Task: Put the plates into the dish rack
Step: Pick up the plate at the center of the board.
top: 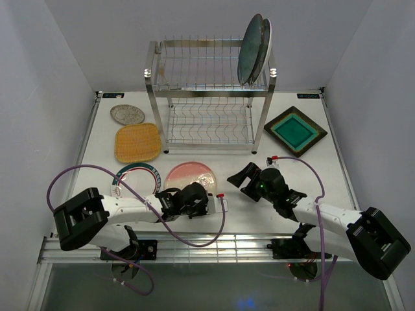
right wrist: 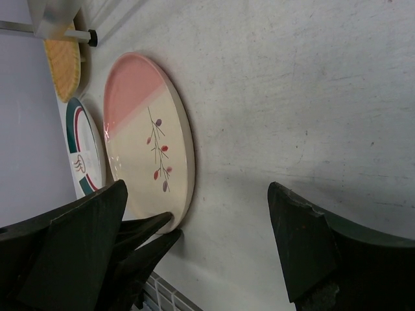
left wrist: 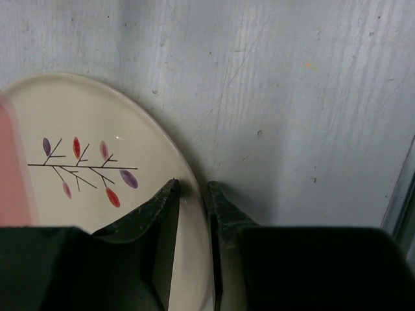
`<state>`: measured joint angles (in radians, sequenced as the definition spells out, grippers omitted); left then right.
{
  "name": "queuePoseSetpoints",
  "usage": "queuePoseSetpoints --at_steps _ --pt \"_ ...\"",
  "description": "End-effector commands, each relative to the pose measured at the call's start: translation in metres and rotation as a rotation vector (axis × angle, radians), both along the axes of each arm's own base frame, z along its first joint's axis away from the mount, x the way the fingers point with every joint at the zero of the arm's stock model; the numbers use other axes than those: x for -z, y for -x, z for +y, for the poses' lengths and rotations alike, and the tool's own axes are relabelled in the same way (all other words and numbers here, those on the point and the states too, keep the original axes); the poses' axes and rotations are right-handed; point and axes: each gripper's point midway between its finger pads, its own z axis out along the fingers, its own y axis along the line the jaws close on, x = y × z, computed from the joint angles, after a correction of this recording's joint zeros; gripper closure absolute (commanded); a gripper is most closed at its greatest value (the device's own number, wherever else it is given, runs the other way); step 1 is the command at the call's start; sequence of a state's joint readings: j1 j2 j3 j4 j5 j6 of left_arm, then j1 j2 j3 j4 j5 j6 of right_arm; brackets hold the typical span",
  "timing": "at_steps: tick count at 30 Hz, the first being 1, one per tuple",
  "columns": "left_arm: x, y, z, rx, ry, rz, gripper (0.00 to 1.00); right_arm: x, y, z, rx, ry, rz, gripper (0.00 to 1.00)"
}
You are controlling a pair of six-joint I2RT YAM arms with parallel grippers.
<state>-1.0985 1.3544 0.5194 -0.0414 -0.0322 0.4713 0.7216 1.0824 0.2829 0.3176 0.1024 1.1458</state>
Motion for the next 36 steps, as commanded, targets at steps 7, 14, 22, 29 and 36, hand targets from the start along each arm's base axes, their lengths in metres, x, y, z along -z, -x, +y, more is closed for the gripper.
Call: queuePoseSetpoints --at_steps 7,14,22,29,36 --pt "0.02 0.016 0.019 0.044 -0.114 0.067 1.0 -0.023 -0.012 0.012 0.001 -0.044 -0.048 0.06" --pt "0.016 0.018 0.015 0.047 -0.097 0.063 1.0 -0.022 -0.009 0.022 -0.034 -0.06 -0.027 0.06" --pt "0.007 0.016 0.011 0.037 -0.058 0.048 1.0 -0.01 -0.003 0.034 -0.065 -0.063 0.011 0.05" --pt "-0.006 0.015 0.008 0.038 -0.011 0.029 1.0 -0.004 -0.006 0.047 -0.074 -0.058 0.045 0.01" --pt "-0.01 0.013 0.006 0.031 0.005 0.018 1.0 0.001 -0.006 0.051 -0.069 -0.06 0.063 0.04"
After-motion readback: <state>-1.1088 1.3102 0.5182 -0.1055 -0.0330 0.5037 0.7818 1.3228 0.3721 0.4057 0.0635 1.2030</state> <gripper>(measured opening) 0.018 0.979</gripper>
